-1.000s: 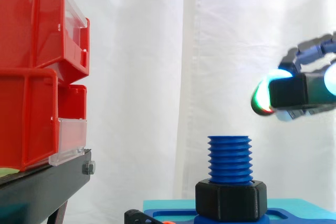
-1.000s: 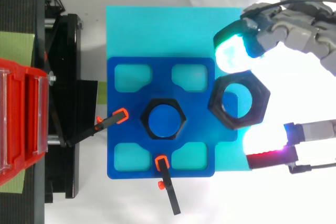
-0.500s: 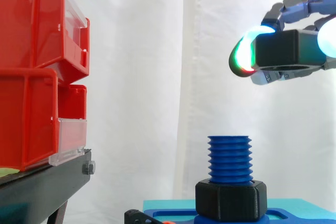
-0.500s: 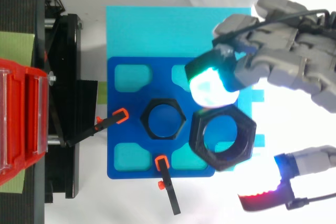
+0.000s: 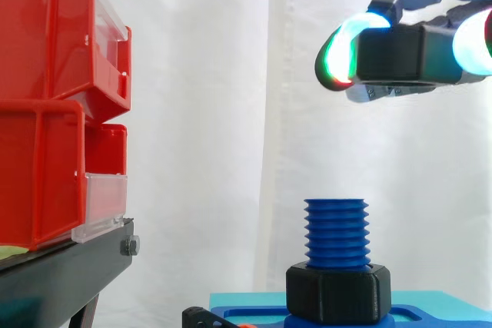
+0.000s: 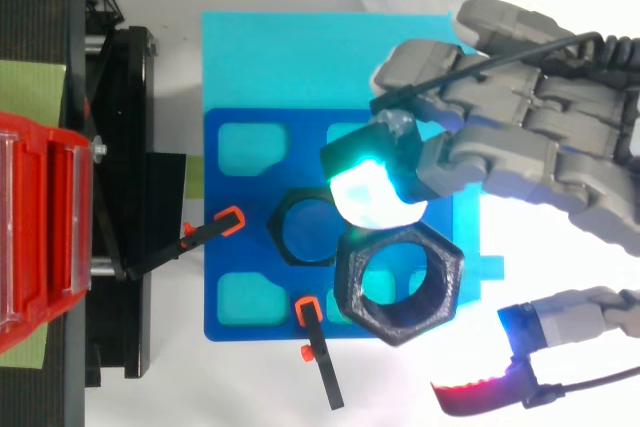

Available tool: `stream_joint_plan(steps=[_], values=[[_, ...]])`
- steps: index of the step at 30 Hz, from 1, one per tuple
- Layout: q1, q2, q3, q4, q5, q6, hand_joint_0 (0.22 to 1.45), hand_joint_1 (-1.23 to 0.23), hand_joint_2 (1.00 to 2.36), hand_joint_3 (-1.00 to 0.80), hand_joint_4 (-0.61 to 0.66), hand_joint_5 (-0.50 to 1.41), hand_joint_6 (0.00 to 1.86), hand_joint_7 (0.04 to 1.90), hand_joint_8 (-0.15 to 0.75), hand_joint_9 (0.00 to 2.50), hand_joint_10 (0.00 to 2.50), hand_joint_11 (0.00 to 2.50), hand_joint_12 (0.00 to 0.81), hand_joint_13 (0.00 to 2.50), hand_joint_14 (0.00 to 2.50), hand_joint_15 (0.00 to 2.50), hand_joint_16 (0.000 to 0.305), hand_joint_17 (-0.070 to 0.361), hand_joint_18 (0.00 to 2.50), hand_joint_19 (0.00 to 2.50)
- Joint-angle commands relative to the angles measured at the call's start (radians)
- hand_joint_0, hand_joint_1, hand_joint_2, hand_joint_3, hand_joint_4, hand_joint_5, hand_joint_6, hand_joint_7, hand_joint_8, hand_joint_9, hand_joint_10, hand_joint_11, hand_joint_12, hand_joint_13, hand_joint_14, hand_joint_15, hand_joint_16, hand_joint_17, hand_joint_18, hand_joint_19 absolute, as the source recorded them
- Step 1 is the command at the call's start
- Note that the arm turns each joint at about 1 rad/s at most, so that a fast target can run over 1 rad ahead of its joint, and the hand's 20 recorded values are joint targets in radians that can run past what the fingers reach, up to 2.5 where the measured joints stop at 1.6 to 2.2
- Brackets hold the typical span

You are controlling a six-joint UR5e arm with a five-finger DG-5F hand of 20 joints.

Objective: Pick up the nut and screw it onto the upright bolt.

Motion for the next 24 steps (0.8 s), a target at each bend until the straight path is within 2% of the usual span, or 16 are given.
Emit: stream_joint_plan(steps=[1,7,10,14,19,24], values=[[-0.013,-0.012,0.000,0.029,-0.020,0.000,0.54,-0.69,1.00,-0.50,0.28,-0.20,0.50,1.03,0.294,0.42,0.00,0.00,0.371,0.42,0.00,0.00,0.047,0.106,0.31,0.00],[-0.022,-0.014,0.000,0.038,-0.038,-0.003,0.54,-0.69,1.00,-0.50,0.28,-0.20,0.50,1.03,0.297,0.42,0.00,0.00,0.371,0.43,0.00,0.00,0.047,0.106,0.31,0.00],[-0.026,-0.015,0.000,0.038,-0.034,-0.003,0.54,-0.69,1.00,-0.50,0.28,-0.20,0.50,1.03,0.297,0.43,0.00,0.00,0.371,0.43,0.00,0.00,0.047,0.106,0.31,0.00],[-0.031,-0.052,0.000,0.044,-0.031,0.012,0.53,-0.68,1.00,-0.50,0.28,-0.20,0.50,1.03,0.297,0.42,0.00,0.00,0.372,0.43,0.00,0.00,0.047,0.107,0.31,0.00],[-0.033,-0.052,0.000,0.084,-0.032,0.017,0.53,-0.68,1.00,-0.50,0.28,-0.20,0.50,1.02,0.297,0.43,0.00,0.00,0.371,0.43,0.00,0.00,0.047,0.106,0.31,0.00],[-0.039,-0.066,0.000,0.089,-0.032,0.018,0.53,-0.68,1.00,-0.50,0.27,-0.20,0.50,1.03,0.297,0.42,0.00,0.00,0.370,0.43,0.00,0.00,0.047,0.105,0.32,0.00]])
